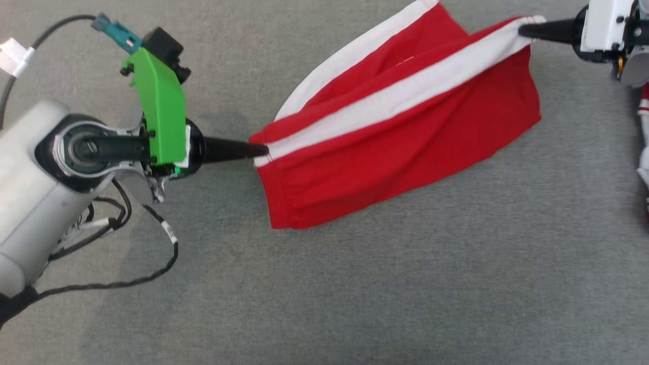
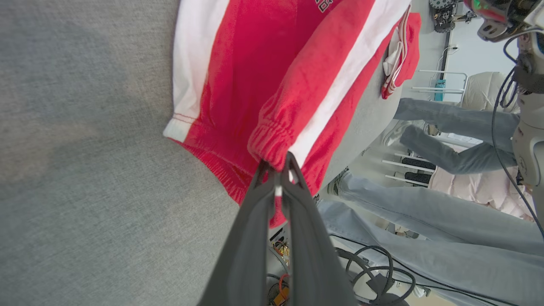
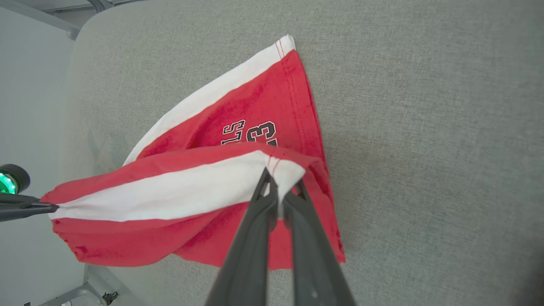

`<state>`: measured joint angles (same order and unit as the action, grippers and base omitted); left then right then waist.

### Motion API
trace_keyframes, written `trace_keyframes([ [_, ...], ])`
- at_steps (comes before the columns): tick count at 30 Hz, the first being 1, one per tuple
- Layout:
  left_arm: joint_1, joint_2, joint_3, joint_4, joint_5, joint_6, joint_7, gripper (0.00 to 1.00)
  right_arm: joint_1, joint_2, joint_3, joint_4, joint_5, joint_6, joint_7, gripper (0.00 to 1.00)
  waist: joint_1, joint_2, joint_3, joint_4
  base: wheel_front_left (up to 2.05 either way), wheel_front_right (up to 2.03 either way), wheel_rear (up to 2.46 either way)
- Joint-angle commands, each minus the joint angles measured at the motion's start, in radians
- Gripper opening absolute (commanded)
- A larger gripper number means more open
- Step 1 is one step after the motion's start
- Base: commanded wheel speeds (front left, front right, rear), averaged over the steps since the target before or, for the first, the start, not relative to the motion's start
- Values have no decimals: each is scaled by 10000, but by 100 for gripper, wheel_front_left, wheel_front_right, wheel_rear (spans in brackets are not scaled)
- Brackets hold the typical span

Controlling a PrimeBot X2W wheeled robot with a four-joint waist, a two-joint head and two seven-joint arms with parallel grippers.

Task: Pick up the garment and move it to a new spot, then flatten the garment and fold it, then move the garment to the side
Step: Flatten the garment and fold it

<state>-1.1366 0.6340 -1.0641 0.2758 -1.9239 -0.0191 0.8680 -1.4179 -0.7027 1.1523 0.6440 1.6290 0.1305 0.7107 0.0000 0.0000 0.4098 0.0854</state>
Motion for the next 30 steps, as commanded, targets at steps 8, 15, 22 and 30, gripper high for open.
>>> trace_keyframes([
  [8, -774, -641, 322, 864, 205, -336, -211, 0, -956, 337, -16, 721, -722, 5, -385, 0, 0, 0, 1595, 1299, 0, 0, 0],
  [15, -984, -1066, 362, 1487, 365, -600, -245, 0, -1226, 468, -82, 877, -1020, 5, -934, 0, 0, 0, 1977, 1560, 0, 0, 0],
  [22, -985, -1206, 401, 1978, 490, -829, -284, 0, -1179, 413, -78, 755, -1321, 5, -1688, 0, 0, 0, 1968, 1542, 0, 0, 0],
  [30, -847, -1207, 280, 2449, 890, -975, -418, 100, -678, 582, 10, 965, -1195, 5, -1993, 100, 0, 0, 1472, 1334, 0, 0, 0],
])
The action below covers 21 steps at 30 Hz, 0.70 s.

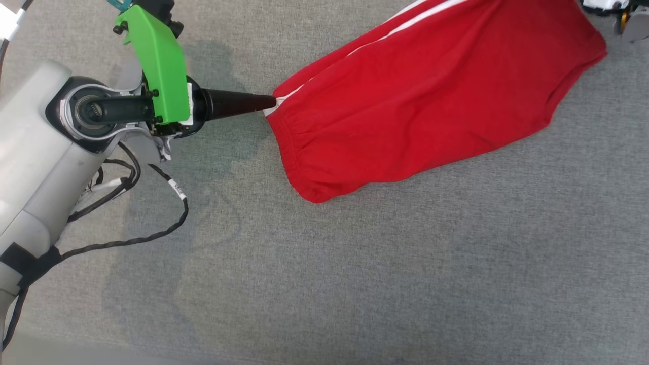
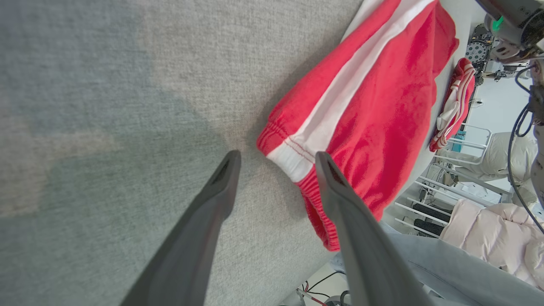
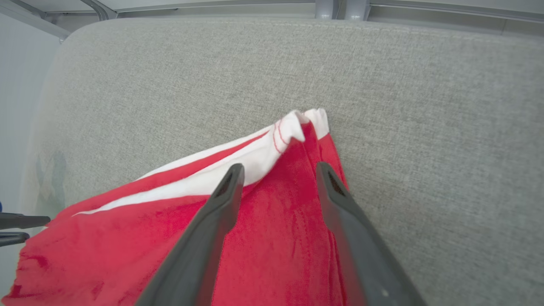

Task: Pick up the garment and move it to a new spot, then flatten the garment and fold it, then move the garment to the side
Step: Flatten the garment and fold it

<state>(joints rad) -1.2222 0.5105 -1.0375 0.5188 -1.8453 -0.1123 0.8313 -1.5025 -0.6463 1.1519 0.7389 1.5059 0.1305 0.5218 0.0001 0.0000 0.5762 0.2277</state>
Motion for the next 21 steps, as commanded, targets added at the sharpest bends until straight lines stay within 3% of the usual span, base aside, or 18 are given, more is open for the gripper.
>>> trace_keyframes([
  [1, 41, 57, 34, 49, 113, -60, -89, 100, 220, 22, 8, -17, 37, 5, -197, 100, -1, 0, -291, -114, 0, 0, 0],
  [7, 303, 559, 58, -325, 492, -151, -307, 100, 866, -37, -21, -490, 42, 5, -1111, 100, -1, 0, -1171, -258, 0, 0, 0],
  [9, 242, 922, -63, -658, 1202, -181, -728, 100, 964, -152, -118, -959, -270, 5, -2102, 100, -1, 0, -1446, -308, 0, 0, 0],
  [16, 953, 2036, 279, -2351, 3902, -186, -4684, 100, 2087, -358, -69, -1042, -980, 5, -5274, 100, -1, 0, -2217, -459, 0, 0, 0],
  [21, 2190, 2183, 1009, -3156, 4680, 210, -7967, 100, 2940, -80, 161, -48, -1275, 5, -6775, 100, -1, 0, -2562, -486, 0, 0, 0],
])
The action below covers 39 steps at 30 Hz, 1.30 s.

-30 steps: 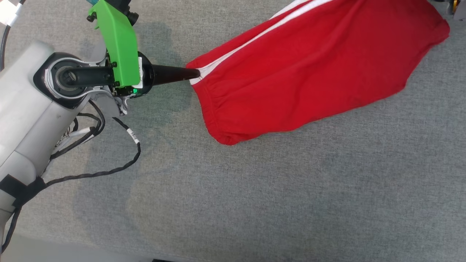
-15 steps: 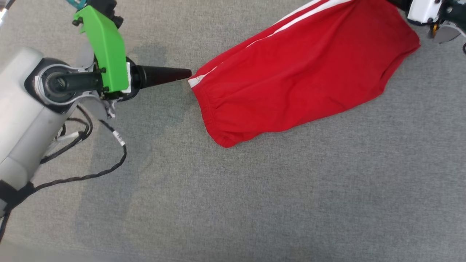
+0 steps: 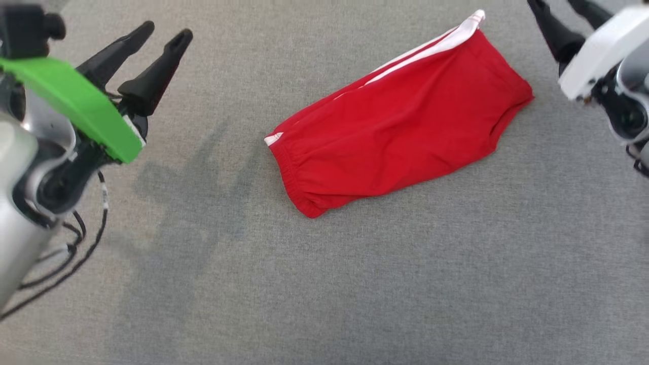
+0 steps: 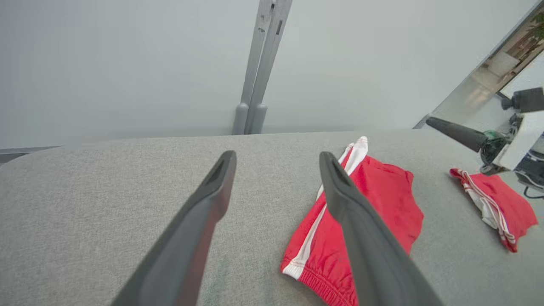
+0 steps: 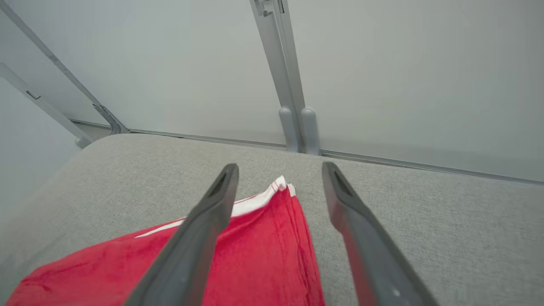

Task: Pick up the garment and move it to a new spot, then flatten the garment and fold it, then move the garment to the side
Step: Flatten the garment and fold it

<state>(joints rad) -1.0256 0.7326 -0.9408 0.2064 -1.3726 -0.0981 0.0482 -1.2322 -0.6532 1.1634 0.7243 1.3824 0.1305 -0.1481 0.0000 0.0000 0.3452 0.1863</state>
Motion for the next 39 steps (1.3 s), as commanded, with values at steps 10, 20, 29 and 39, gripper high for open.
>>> trace_keyframes([
  [10, 3100, -497, 1702, -1837, 2080, 2490, -3143, 100, 1050, 563, 171, 2428, 357, 5, -308, 100, 0, 0, 65, 709, 0, 0, 0],
  [20, 6730, -3518, 4709, -2437, 3823, 1341, -3130, 100, 727, 428, 80, 3098, 1021, 5, 1063, 100, 0, 0, 827, 1660, 0, 0, 0],
  [29, 7234, -4505, 5397, -1743, 4970, 605, -3132, 100, 1147, 969, 33, 3124, 1680, 11, 2385, 100, 0, 0, 934, 1936, 0, 0, 0],
  [39, 7526, -5077, 5657, -1064, 6095, 326, -3133, 100, 1539, 1001, -297, 2608, 1974, 10, 1912, 0, 0, 0, 456, 1638, 0, 0, 0],
])
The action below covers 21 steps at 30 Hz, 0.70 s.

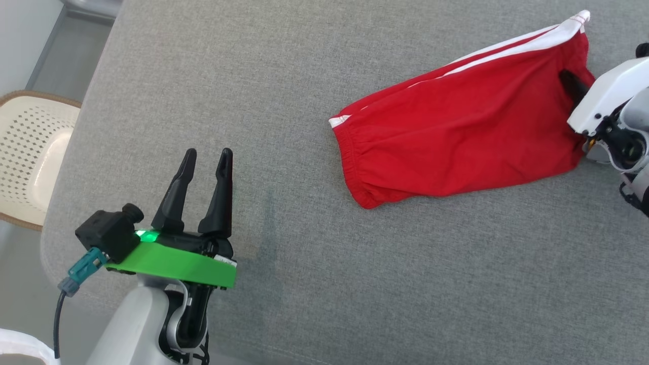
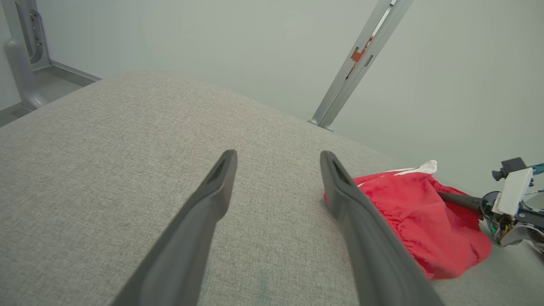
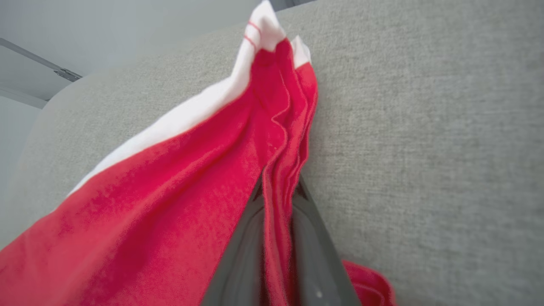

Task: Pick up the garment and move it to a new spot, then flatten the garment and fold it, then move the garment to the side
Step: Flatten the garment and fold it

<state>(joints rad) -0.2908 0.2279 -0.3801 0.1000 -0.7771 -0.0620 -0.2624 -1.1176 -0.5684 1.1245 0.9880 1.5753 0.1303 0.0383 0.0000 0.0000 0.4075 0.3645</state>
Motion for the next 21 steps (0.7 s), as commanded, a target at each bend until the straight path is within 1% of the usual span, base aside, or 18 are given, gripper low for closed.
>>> trace_keyframes([
  [1, 208, -68, 84, 58, 171, -75, -26, 100, 446, 136, -9, -103, 96, 7, -185, 0, 0, 0, -268, -217, 0, 0, 0],
  [5, 369, -28, 228, 216, 507, -94, -26, 100, 886, -36, -310, -558, 197, 7, -1106, 0, 0, 0, -695, -610, 0, 0, 0],
  [7, 491, 29, 379, 247, 813, 10, -27, 100, 1192, -92, -496, -918, 318, 7, -1534, 0, 0, 0, -920, -864, 0, 0, 0],
  [11, 782, -62, 793, 119, 1273, 31, -27, 100, 1802, -361, -717, -1342, 423, 7, -2145, 0, 0, 0, -1321, -1439, 0, 0, 0],
  [13, 963, -39, 926, 102, 1650, 125, -27, 100, 2055, -419, -806, -1402, 453, 7, -2339, 0, 0, 0, -1519, -1716, 0, 0, 0],
  [15, 1132, -183, 1074, 52, 1868, 133, -27, 100, 2274, -513, -923, -1389, 506, 7, -2488, 0, 0, 0, -1693, -1957, 0, 0, 0],
  [21, 1535, -465, 1334, 130, 2124, -30, -27, 100, 2737, -749, -1030, -1247, 403, 7, -2652, 0, 0, 0, -2058, -2422, 0, 0, 0],
])
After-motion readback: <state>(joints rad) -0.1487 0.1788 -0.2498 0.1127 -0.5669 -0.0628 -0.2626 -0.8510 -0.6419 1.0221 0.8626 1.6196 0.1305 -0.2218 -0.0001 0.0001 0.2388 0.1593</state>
